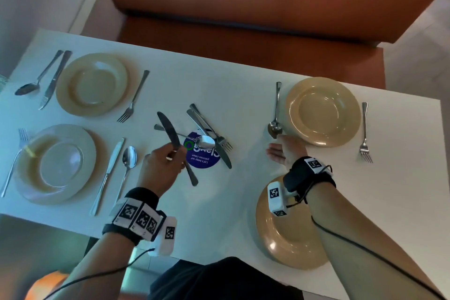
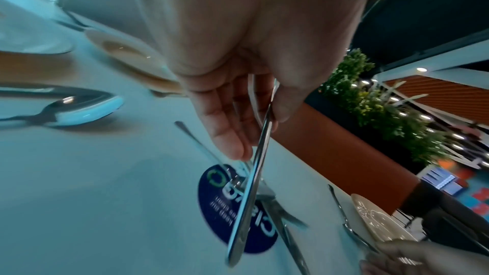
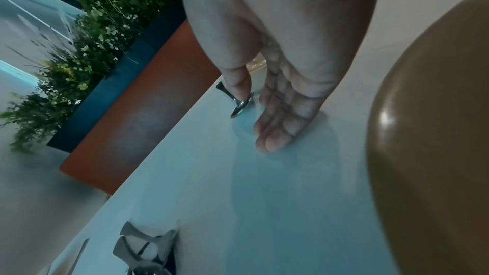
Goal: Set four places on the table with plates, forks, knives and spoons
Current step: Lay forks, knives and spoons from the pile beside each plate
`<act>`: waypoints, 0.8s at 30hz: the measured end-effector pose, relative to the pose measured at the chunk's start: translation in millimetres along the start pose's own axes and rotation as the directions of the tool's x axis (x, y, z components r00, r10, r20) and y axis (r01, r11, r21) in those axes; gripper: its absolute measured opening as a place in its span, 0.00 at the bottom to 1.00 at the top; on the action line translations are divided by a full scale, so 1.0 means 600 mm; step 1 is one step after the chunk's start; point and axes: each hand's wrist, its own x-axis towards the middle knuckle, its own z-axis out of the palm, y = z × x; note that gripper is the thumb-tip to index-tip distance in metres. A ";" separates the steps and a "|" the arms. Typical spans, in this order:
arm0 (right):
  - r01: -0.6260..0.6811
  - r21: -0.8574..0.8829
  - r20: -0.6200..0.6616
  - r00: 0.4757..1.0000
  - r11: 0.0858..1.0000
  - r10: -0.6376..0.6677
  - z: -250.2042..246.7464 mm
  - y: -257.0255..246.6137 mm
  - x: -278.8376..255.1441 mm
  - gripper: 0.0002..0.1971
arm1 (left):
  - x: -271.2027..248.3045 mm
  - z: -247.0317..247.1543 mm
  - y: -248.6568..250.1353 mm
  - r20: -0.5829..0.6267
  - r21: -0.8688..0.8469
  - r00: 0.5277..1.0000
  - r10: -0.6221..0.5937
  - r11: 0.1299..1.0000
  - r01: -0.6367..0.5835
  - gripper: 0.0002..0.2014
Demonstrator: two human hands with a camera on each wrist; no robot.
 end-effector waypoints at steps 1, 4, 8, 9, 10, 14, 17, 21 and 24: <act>0.001 0.016 0.003 1.000 1.000 -0.001 0.004 -0.003 0.004 0.07 | 0.008 0.000 0.011 -0.017 0.040 0.998 0.056 0.998 -0.055 0.09; 0.018 0.095 -0.010 1.000 0.995 -0.017 0.017 -0.008 0.014 0.08 | 0.036 0.005 0.049 -0.063 0.183 0.959 0.278 0.948 -0.262 0.09; 0.084 0.151 -0.056 0.996 0.985 -0.076 0.031 -0.009 0.035 0.05 | 0.076 0.018 0.091 -0.048 0.143 0.899 0.435 0.894 -0.425 0.07; 0.092 0.161 -0.057 0.995 0.983 -0.084 0.034 -0.010 0.040 0.05 | 0.085 0.023 0.101 -0.018 0.071 0.921 0.389 0.919 -0.387 0.06; 0.098 0.167 -0.055 0.994 0.981 -0.090 0.037 -0.012 0.044 0.04 | 0.092 0.029 0.115 0.023 -0.037 0.944 0.328 0.944 -0.327 0.07; 0.106 0.152 -0.022 0.994 0.983 -0.104 0.047 -0.020 0.053 0.02 | 0.105 0.058 0.163 0.196 -0.457 0.958 0.210 0.884 -0.100 0.12; 0.095 0.118 0.028 0.995 0.988 -0.099 0.051 -0.025 0.050 0.03 | 0.113 0.081 0.190 0.330 -0.587 0.920 0.210 0.809 0.026 0.19; 0.080 0.055 0.087 0.993 0.995 -0.085 0.052 -0.024 0.042 0.11 | 0.124 0.115 0.223 0.472 -0.587 0.865 0.168 0.792 0.167 0.21; 0.067 0.014 0.113 0.991 0.998 -0.068 0.047 -0.016 0.032 0.15 | 0.129 0.142 0.238 0.498 -0.529 0.851 0.166 0.836 0.147 0.14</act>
